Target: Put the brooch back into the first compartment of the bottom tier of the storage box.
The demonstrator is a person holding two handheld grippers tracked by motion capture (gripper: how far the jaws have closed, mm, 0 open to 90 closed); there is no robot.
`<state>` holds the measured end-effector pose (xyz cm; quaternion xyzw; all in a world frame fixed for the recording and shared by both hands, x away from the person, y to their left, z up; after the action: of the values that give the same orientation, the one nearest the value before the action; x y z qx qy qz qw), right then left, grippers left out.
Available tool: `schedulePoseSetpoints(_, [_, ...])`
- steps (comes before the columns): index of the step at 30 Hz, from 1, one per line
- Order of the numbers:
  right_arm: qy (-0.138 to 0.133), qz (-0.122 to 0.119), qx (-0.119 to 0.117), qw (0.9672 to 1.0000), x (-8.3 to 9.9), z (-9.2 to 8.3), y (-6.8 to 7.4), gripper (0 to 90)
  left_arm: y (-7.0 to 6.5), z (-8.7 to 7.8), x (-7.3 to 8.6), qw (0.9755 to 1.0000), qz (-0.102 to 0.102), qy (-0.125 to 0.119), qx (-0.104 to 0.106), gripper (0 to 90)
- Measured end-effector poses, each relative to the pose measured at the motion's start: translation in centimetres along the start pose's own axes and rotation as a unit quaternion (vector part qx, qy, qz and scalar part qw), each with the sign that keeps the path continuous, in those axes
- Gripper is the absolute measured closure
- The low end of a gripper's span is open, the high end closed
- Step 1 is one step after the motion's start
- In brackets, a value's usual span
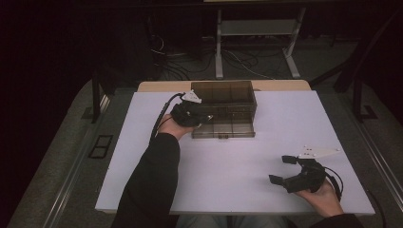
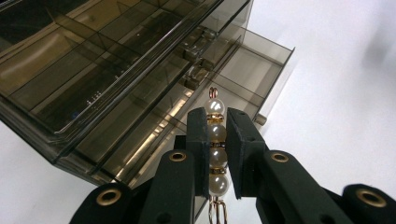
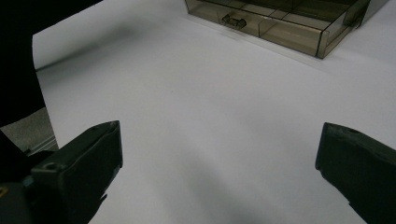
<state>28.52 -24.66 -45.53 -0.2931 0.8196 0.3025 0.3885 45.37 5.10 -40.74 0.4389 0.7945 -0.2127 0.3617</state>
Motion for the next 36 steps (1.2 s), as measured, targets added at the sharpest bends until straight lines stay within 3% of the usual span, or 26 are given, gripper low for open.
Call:
schedulePoseSetpoints(14, [0.002,-0.001,0.0,1.0,0.0,-0.1,-0.1,0.2,0.6,1.0,0.5,1.0,0.0,0.004,0.0,79.1])
schedulePoseSetpoints(36, [0.005,-0.001,0.0,1.0,0.1,0.0,0.0,0.2,0.9,3.0,1.7,0.9994,-0.001,0.033,0.001,79.1])
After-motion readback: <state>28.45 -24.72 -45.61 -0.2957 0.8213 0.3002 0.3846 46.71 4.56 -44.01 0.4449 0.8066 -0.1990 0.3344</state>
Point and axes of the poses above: each handheld gripper's, and its own axes: z roughly forward along the jaws, x roughly out of its underside, y roughly to its left, the point moved 6 cm from there along z, roughly forward along the jaws, and after that the axes turned 2 degrees about -y, right-handed, at the moved point
